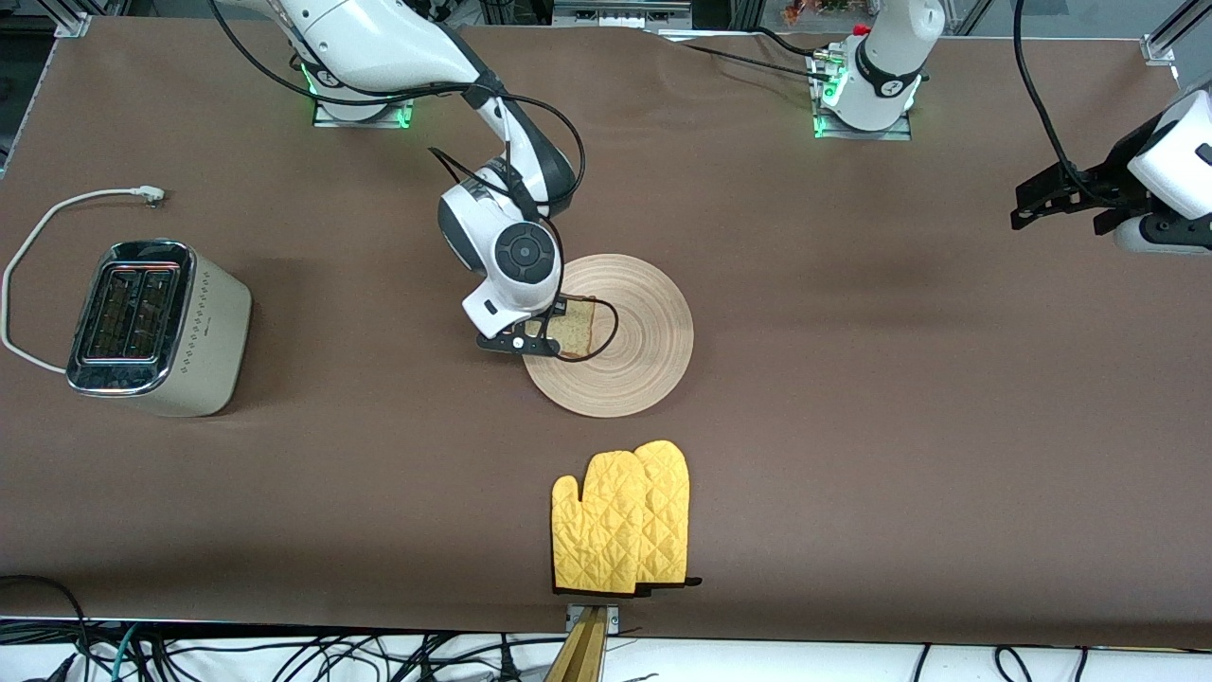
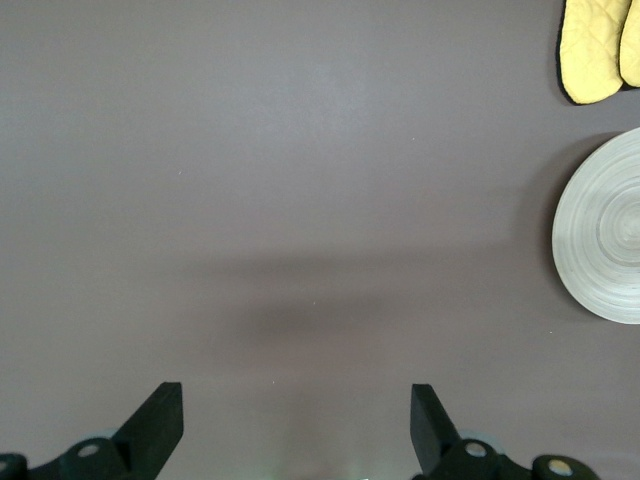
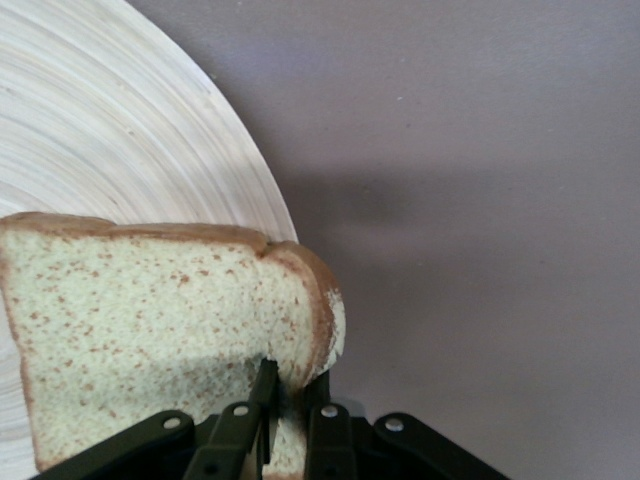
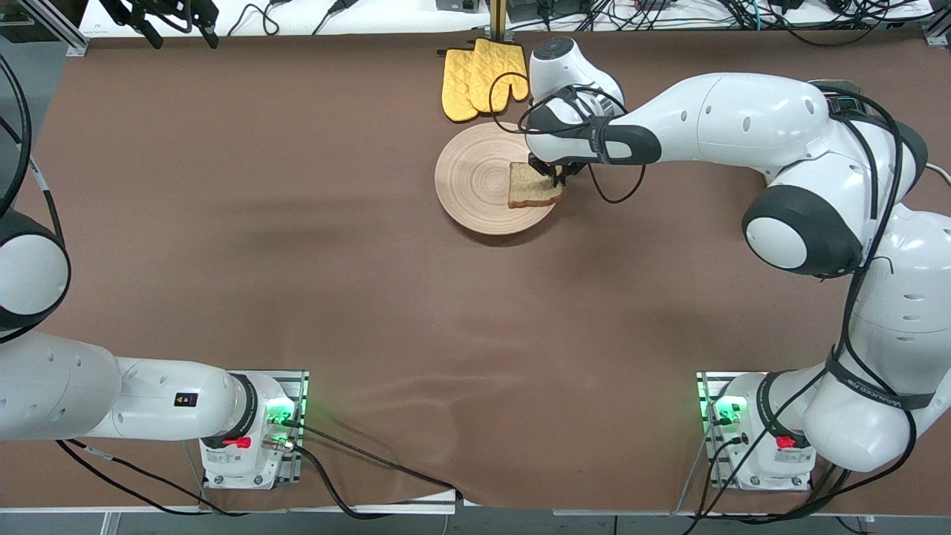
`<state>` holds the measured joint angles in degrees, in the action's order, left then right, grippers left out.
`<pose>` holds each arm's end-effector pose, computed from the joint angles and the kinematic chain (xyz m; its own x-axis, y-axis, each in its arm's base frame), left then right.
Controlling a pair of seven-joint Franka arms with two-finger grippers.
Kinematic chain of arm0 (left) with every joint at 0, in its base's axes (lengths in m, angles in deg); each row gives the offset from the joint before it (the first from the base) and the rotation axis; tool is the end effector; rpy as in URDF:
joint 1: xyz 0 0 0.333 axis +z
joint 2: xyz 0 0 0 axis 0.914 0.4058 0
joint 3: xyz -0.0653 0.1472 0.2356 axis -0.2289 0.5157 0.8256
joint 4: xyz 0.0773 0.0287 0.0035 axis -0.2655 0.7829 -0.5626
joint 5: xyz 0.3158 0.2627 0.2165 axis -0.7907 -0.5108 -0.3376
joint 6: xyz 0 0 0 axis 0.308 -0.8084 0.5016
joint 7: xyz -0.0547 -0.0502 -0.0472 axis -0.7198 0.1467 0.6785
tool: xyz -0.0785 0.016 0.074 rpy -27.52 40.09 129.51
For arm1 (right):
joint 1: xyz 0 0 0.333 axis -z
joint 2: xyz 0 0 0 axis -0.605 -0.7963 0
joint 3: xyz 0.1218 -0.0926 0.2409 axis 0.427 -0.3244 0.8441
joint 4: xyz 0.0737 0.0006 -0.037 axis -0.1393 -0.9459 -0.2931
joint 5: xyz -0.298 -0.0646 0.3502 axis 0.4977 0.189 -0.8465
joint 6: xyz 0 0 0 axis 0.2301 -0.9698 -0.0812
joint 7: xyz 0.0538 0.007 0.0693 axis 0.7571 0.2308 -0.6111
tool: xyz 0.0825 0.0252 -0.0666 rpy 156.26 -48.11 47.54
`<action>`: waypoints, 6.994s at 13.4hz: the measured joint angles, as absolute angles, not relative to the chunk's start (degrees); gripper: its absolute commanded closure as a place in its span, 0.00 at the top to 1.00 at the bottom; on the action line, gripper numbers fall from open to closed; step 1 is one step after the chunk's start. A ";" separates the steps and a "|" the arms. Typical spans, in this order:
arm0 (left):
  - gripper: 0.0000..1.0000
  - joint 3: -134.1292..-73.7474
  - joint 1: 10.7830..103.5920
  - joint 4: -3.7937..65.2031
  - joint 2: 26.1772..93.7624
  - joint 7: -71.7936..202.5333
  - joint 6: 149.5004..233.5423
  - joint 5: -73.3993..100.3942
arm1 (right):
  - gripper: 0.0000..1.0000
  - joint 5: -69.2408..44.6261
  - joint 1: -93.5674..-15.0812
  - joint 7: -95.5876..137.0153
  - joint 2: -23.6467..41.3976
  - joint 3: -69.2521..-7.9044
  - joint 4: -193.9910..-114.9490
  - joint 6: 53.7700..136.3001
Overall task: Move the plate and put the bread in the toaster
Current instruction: 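Carry the bread with the right gripper above the toaster slot, then lower the bread into the toaster slot with the right gripper, then open the right gripper and raise it away from the toaster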
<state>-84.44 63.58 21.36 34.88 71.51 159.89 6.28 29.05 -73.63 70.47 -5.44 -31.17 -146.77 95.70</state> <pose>0.6201 -0.0169 0.5775 0.9953 -0.0184 -0.0952 -0.0155 -0.9994 0.0304 0.5598 0.4355 0.1591 0.9876 -0.0856 -0.1312 -0.0605 -0.9809 0.1847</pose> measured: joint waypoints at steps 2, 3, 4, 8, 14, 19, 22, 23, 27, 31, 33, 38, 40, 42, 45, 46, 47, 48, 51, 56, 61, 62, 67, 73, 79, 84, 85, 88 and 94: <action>1.00 -84.43 63.58 21.36 34.89 71.51 159.89 6.28 | 0.00 30.73 -73.59 70.46 -5.19 -31.36 -145.88 93.24; 1.00 -84.43 63.58 21.36 34.88 71.51 159.89 6.28 | 0.00 31.14 -73.54 70.43 -4.84 -31.78 -145.05 91.38; 1.00 -84.41 63.58 21.36 34.88 71.51 159.89 6.28 | 0.00 31.35 -73.45 70.30 -4.19 -32.63 -143.77 88.89; 1.00 -84.20 64.50 21.36 34.88 71.53 159.89 6.28 | 0.00 31.43 -72.76 67.27 -1.01 -36.44 -137.96 79.96; 1.00 -84.26 64.80 21.37 34.89 71.55 159.89 6.28 | 0.00 31.65 -72.48 50.20 5.58 -53.04 -136.04 70.37; 1.00 -84.27 64.80 21.38 34.89 71.55 159.89 6.28 | 0.00 32.43 -72.00 35.69 7.68 -66.49 -136.05 63.11; 1.00 -84.29 64.79 21.39 34.89 71.55 159.71 6.28 | 0.00 36.92 -71.98 25.85 7.75 -72.78 -136.10 61.76; 1.00 -84.31 64.79 21.40 34.89 71.55 159.57 6.28 | 0.00 38.30 -71.87 22.22 7.74 -74.76 -136.21 62.00; 1.00 -84.34 64.78 21.40 34.88 71.55 158.99 6.28 | 0.00 39.36 -67.25 12.65 7.04 -77.62 -137.06 67.46; 1.00 -84.46 64.75 21.40 34.88 71.55 158.89 6.28 | 0.00 39.31 -65.85 11.27 3.84 -77.40 -137.54 72.04; 1.00 -84.54 64.71 21.40 34.88 71.55 158.84 6.28 | 0.00 39.17 -66.39 11.40 2.49 -77.16 -137.53 73.21; 1.00 -84.57 64.70 21.40 34.88 71.55 158.82 6.28 | 0.00 38.96 -67.39 11.75 2.01 -76.57 -137.44 73.31; 1.00 -84.58 64.69 21.40 34.88 71.55 158.82 6.28 | 0.00 38.92 -67.39 11.75 2.01 -76.57 -137.44 73.18; 1.00 -84.59 64.69 21.40 34.88 71.55 158.81 6.28 | 0.00 38.91 -67.37 11.68 1.99 -76.56 -137.55 71.92; 1.00 -84.60 64.69 21.40 34.88 71.55 158.81 6.28 | 0.00 38.91 -67.16 11.68 1.95 -76.58 -138.70 70.56; 1.00 -84.60 64.68 21.40 34.88 71.55 158.81 6.28 | 0.00 38.91 -67.05 11.68 1.95 -76.60 -139.18 70.44; 1.00 -84.61 64.67 21.40 34.88 71.55 158.81 6.28 | 0.00 38.91 -66.95 11.68 1.95 -76.61 -139.65 70.33; 1.00 -84.62 64.67 21.40 34.88 71.55 158.81 6.28 | 0.00 38.91 -66.86 11.68 1.95 -76.61 -140.00 70.06; 1.00 -84.64 64.65 21.40 34.88 71.55 158.81 6.28 | 0.00 38.91 -66.88 11.68 1.95 -76.61 -140.25 68.07; 1.00 -84.65 64.62 21.42 34.89 71.55 158.81 6.28 | 0.00 38.59 -67.12 11.68 1.94 -76.53 -140.32 65.06; 1.00 -84.65 64.40 21.42 34.89 71.55 158.81 6.28 | 0.00 38.42 -67.15 11.68 1.88 -76.39 -140.39 64.51; 1.00 -84.65 64.38 21.42 34.89 71.55 158.81 6.28 | 0.00 38.42 -67.11 11.68 1.80 -76.39 -140.40 64.78; 1.00 -84.67 64.37 21.43 34.89 71.55 158.81 6.28 | 0.79 36.27 -66.64 11.68 -0.77 -76.38 -140.50 68.37; 1.00 -84.83 64.31 21.45 34.92 71.55 158.62 6.28 | 1.00 32.61 -65.76 11.39 -2.41 -76.47 -139.70 69.82; 1.00 -84.90 64.31 21.46 34.92 71.55 158.32 6.28 | 1.00 23.27 -65.87 10.97 -1.26 -76.61 -130.45 69.75; 1.00 -84.90 64.31 21.46 34.92 71.55 158.29 6.28 | 1.00 8.46 -66.31 10.94 -0.58 -76.42 -128.02 69.59; 1.00 -84.90 64.31 21.46 34.92 71.55 158.29 6.28 | 1.00 6.85 -66.46 10.87 -0.26 -76.38 -127.90 69.48; 1.00 -84.90 64.30 21.46 34.92 71.55 158.28 6.28 | 1.00 6.70 -66.71 10.86 2.17 -73.23 -127.90 68.90; 1.00 -84.90 64.30 21.46 34.93 71.55 158.27 6.28 | 1.00 22.86 -49.94 13.29 12.09 -43.34 -131.68 74.14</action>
<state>-84.90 64.30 21.46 34.93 71.55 158.27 6.28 22.86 -49.94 13.29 12.09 -43.34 -131.68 74.14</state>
